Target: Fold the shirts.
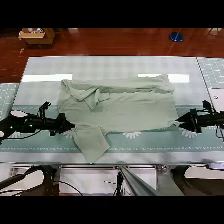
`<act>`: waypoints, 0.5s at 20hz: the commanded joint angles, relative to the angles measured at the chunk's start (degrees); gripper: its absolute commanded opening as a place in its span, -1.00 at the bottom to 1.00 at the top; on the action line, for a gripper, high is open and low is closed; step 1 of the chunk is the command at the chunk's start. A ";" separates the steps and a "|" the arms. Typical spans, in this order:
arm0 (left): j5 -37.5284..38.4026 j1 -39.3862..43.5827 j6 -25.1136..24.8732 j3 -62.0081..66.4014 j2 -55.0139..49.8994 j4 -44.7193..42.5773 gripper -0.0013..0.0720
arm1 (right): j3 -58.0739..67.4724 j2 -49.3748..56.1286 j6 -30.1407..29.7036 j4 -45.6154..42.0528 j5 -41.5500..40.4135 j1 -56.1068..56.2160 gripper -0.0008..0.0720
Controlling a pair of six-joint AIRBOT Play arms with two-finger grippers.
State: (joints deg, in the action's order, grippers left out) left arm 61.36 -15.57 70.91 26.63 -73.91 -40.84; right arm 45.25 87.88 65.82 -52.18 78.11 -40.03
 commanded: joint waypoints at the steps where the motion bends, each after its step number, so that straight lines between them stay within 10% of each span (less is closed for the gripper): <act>1: -2.93 0.00 -0.50 0.07 -0.02 0.00 -0.91 | -1.03 0.04 -0.39 2.08 -5.97 6.34 -0.43; 2: -2.82 0.00 -1.36 0.22 0.00 0.26 -0.91 | -0.96 0.04 -0.85 4.42 -6.10 8.02 -0.89; 10: 1.53 0.02 -5.84 20.65 13.33 11.06 -0.91 | -0.92 -11.37 -16.85 58.45 7.21 9.92 -0.90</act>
State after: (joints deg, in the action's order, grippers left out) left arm 60.82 -15.51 66.89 38.44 -66.50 -36.58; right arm 44.34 81.21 55.55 -18.98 78.56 -30.72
